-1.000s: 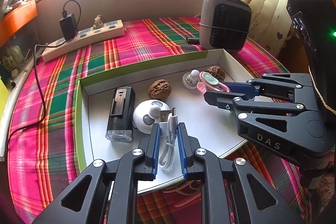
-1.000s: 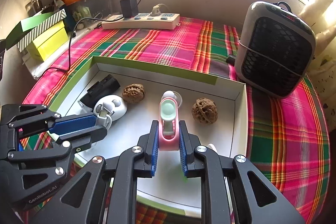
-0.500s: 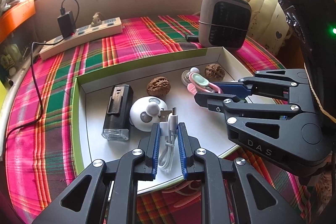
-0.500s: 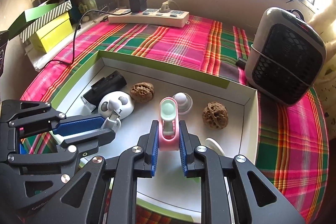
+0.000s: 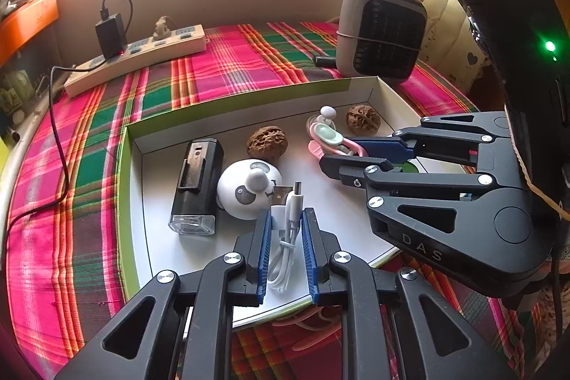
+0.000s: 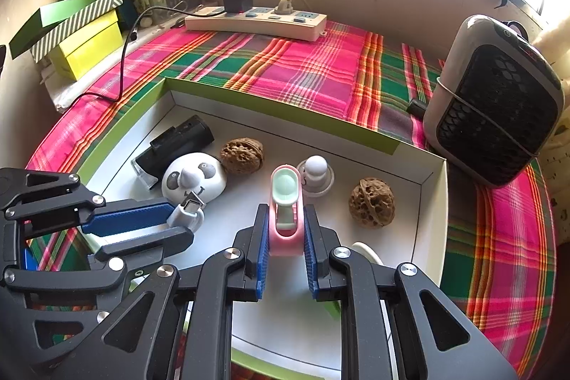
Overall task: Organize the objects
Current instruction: 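Open the left gripper to drop the cable while the right gripper releases the pink holder in the box, then withdraw both grippers from the box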
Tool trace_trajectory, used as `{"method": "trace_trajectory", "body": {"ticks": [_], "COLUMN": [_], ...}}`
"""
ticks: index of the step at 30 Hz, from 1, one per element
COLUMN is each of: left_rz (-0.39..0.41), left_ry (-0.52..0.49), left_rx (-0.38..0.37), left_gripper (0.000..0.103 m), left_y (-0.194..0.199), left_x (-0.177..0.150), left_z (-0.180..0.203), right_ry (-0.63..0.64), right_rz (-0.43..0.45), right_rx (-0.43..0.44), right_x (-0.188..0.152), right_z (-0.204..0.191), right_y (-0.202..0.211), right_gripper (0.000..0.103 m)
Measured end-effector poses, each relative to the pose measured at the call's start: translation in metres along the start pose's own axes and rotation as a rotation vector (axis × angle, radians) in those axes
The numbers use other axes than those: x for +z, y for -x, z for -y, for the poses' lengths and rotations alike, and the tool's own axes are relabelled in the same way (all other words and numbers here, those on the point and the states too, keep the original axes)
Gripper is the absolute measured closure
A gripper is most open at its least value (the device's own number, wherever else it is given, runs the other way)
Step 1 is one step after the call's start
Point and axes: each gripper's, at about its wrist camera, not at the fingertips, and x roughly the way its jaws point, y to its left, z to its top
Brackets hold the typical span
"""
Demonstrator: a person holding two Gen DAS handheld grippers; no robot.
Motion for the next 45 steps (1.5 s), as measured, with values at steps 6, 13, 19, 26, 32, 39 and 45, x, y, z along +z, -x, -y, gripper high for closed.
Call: {"method": "trace_trajectory", "body": {"ticks": [6,13,19,26,32,39,45], "left_rz": [-0.003,-0.006,-0.005,0.002,0.017,0.046,0.085], "left_ry": [0.005,0.013,0.012,0.012,0.007,0.010,0.026], "left_rx": [-0.004,-0.023,-0.022,-0.019,-0.025,-0.019,-0.001], "left_gripper": [0.087,0.086,0.082,0.079,0.075,0.075,0.075], "left_y": [0.000,0.000,0.000,0.004,0.011,0.027,0.047], "left_x": [-0.001,0.001,0.001,0.001,0.001,-0.005,-0.014], "left_z": [0.000,-0.001,-0.001,-0.001,0.001,0.002,-0.002], "right_ry": [0.007,0.007,0.004,-0.007,-0.015,-0.035,-0.059], "right_rz": [-0.009,-0.017,-0.015,-0.009,0.005,0.047,0.088], "right_rx": [-0.001,-0.002,-0.008,-0.017,-0.021,-0.028,-0.026], "right_x": [0.002,0.003,0.002,0.002,0.001,-0.004,-0.013], "right_z": [0.000,-0.001,-0.001,0.000,-0.001,-0.002,-0.007], "right_y": [-0.002,-0.003,-0.001,0.002,0.008,0.026,0.046], "right_gripper": [0.084,0.084,0.084,0.084,0.084,0.079,0.074]}}
